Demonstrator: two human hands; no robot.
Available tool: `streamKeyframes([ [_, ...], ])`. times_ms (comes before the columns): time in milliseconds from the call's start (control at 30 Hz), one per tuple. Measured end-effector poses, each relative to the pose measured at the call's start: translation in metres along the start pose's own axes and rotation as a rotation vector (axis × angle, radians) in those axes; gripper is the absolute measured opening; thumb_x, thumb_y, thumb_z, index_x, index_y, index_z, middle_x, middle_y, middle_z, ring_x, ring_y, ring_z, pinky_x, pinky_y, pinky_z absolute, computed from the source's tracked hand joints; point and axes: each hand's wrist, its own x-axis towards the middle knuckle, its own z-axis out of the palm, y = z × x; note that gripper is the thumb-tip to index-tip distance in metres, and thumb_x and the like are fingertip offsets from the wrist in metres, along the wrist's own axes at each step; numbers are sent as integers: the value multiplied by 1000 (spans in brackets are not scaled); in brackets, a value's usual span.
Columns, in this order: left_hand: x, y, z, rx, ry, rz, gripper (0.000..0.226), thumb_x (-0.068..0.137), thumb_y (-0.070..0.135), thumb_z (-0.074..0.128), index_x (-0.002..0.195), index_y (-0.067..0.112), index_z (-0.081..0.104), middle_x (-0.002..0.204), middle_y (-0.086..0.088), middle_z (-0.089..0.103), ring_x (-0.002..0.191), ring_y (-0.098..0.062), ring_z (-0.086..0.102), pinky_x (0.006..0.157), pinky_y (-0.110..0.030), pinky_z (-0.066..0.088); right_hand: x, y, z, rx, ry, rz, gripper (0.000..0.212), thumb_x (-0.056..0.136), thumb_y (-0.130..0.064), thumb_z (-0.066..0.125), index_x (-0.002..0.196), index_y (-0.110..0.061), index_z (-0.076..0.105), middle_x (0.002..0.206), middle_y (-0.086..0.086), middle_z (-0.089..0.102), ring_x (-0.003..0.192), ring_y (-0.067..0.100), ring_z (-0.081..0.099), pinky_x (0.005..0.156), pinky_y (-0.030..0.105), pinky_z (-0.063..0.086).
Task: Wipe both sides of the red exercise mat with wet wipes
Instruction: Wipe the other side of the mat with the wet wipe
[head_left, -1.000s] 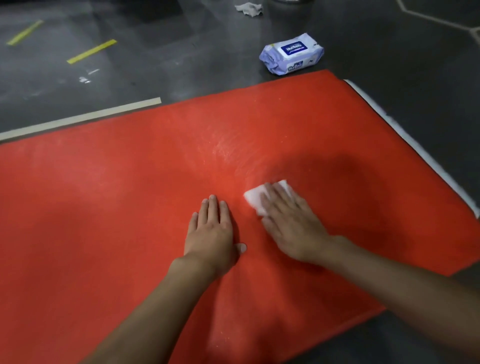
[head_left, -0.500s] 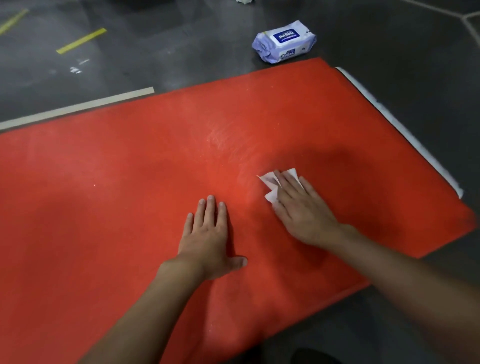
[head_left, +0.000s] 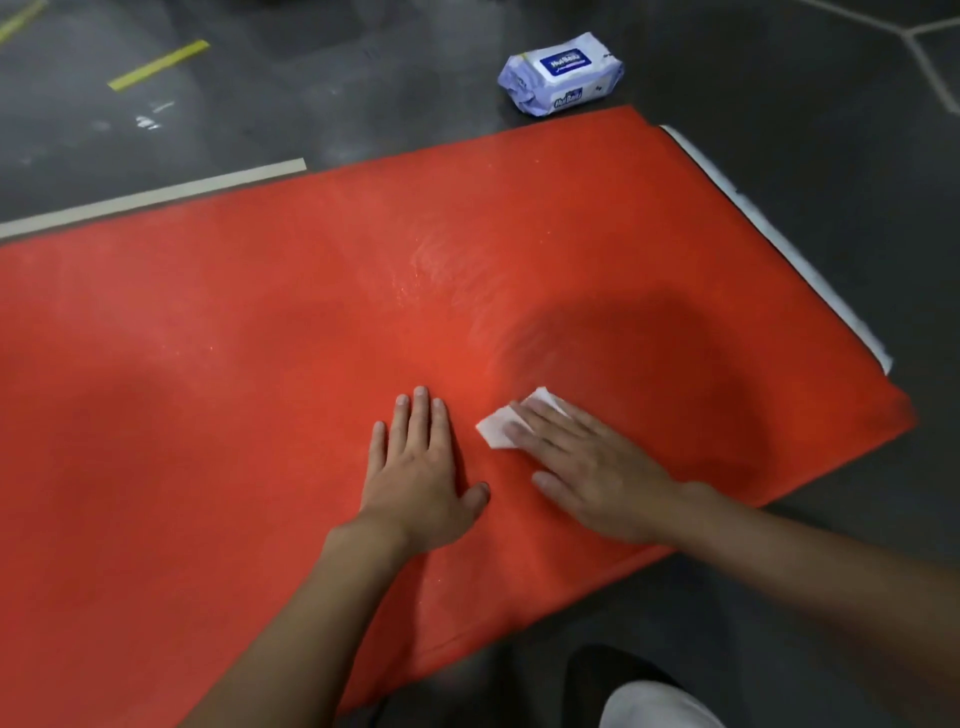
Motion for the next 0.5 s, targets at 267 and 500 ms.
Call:
streamKeyframes([
  [267, -5, -2, 7, -47, 48, -8, 103, 85, 67, 43, 155, 17, -15, 160, 0, -27, 145, -16, -28, 120, -40, -13, -11, -22, 7, 86, 43, 82, 62, 102, -44, 23, 158, -18, 18, 165, -4, 6, 152, 10, -3, 124, 37, 2],
  [500, -7, -2, 14, -58, 105, -40, 89, 91, 66, 29, 156, 19, -10, 161, 2, -22, 147, -13, -25, 120, -38, -13, -11, -1, 1, 10, 87, 320, 60, 103, -37, 23, 157, -14, 16, 166, 2, 7, 153, 16, 1, 124, 39, 2],
])
